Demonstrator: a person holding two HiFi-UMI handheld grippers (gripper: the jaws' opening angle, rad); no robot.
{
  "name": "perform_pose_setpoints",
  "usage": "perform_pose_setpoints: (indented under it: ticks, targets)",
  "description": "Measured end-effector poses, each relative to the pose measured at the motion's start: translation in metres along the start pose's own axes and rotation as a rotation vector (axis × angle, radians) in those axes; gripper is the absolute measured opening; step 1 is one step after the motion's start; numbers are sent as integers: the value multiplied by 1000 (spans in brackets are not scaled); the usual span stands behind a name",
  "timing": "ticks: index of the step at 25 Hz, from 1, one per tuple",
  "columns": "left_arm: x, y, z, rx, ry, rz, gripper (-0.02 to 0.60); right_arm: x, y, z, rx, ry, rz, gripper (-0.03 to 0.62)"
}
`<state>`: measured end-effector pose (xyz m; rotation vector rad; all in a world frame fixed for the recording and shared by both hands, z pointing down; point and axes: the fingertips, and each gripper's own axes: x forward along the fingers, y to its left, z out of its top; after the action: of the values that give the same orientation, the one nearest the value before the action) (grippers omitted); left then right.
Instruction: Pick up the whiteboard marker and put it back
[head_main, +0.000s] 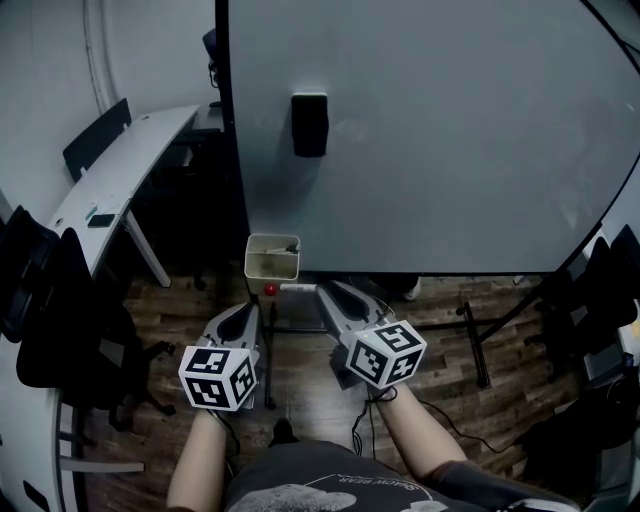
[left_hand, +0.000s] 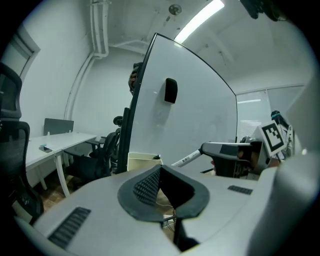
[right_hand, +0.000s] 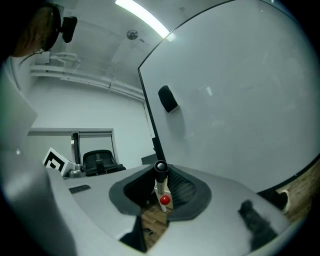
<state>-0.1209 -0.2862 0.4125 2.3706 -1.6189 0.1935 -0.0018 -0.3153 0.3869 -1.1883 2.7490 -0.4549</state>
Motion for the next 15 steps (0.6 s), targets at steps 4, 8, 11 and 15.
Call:
perform_pose_setpoints:
  ticks: [4,8,11,15]
  targets:
    - [15,15,6,1,2,-7,14,24,-8,1,-2,2,-14,84]
    - [30,24,8,-2,12,-22,14,42,-16,-4,-11,21,-22,84]
    - [39,28,5,-3,26,-34,14,50,-24,-12,-15,44,-36,84]
    - [48,31,2,-6,37,-47,14,59,-32,-23,-9,72,-55,84]
